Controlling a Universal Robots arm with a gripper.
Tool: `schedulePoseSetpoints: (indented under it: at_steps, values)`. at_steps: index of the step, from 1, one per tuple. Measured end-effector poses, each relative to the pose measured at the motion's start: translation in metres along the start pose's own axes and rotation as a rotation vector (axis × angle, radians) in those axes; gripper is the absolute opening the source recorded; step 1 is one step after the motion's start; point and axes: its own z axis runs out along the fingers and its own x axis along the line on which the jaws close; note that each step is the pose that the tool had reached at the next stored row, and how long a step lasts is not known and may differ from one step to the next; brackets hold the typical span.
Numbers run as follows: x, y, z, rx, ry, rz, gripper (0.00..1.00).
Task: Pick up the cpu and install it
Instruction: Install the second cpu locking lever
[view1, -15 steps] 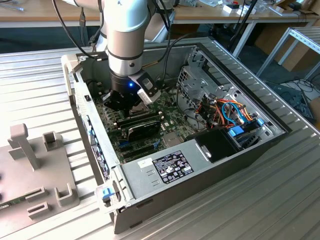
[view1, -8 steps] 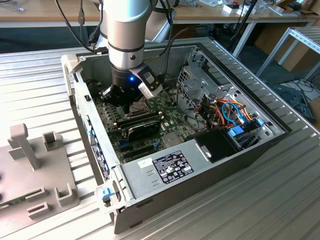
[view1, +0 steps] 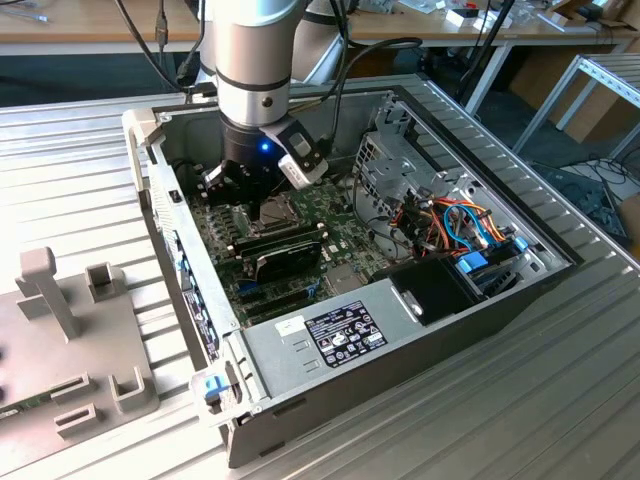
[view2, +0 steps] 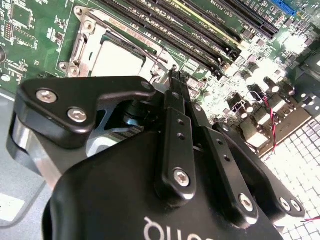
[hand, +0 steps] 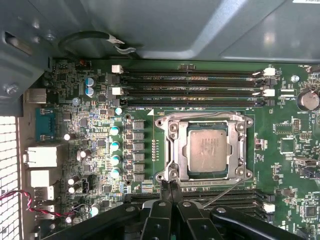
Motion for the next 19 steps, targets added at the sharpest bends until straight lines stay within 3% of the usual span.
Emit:
schedulePoseSetpoints:
  at_steps: [8, 10, 16, 19]
  values:
    - [-0.0041, 0.0011, 0.0004, -0.0008, 0.0082, 0.003, 0.11]
    - [-0.0093, 0.0014, 0.0008, -0.0012, 0.0166, 0.004, 0.11]
    - [-0.0181, 0.0046, 0.0018, -0.0061, 0.0285, 0.007, 0.11]
    - [-0.0268, 0.0057, 0.0026, -0.0092, 0.0383, 0.008, 0.11]
